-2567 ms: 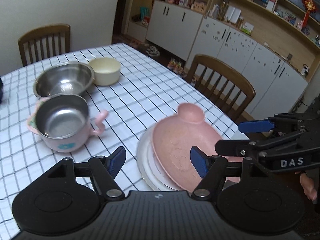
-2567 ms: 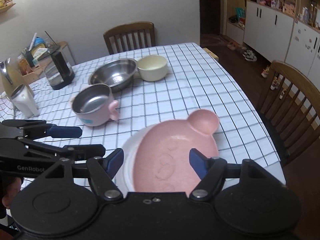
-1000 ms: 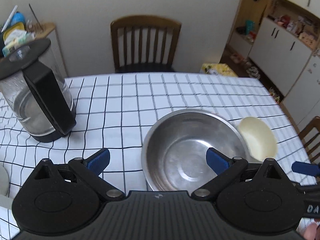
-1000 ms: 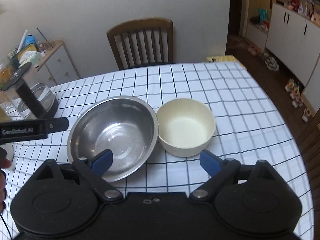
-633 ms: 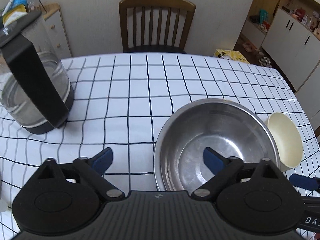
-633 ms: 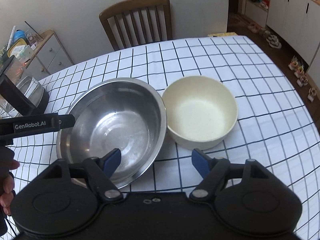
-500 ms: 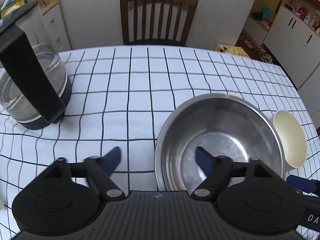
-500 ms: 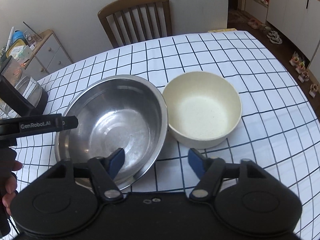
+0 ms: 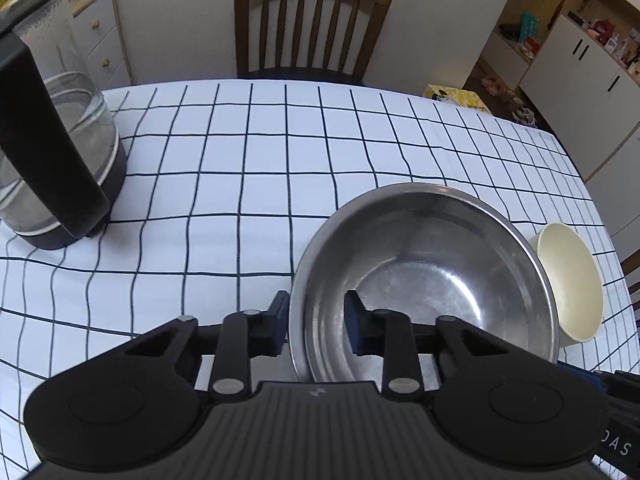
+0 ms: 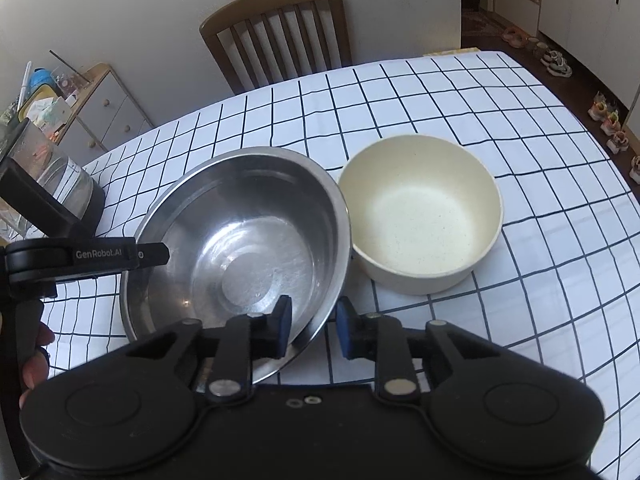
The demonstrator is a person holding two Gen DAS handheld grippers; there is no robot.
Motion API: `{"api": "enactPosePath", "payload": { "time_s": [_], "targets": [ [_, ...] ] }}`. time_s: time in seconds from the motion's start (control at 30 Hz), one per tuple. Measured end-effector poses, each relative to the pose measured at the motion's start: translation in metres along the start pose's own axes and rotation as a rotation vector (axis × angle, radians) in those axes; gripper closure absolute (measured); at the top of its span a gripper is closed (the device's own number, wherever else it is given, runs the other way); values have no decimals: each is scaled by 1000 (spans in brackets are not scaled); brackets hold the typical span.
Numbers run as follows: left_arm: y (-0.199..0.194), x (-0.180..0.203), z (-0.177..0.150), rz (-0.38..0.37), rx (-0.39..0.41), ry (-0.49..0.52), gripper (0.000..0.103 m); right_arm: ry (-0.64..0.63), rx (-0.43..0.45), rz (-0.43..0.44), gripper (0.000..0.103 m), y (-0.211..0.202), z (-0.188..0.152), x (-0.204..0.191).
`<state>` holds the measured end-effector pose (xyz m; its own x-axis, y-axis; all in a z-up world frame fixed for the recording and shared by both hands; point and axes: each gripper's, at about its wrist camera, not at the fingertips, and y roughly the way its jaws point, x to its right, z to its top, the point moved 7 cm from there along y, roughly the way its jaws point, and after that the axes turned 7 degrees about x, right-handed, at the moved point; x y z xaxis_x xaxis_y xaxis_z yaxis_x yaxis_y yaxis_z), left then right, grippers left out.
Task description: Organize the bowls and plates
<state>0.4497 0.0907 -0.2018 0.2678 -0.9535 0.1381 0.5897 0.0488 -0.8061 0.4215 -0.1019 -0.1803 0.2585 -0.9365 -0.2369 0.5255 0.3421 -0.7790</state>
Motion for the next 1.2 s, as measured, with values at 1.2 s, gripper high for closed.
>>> {"api": "enactPosePath", "payload": {
  "time_s": [1.2],
  "targets": [
    [-211, -28, -65, -147, 126, 14, 84, -146, 137, 97, 85, -152, -31, -42]
  ]
}}
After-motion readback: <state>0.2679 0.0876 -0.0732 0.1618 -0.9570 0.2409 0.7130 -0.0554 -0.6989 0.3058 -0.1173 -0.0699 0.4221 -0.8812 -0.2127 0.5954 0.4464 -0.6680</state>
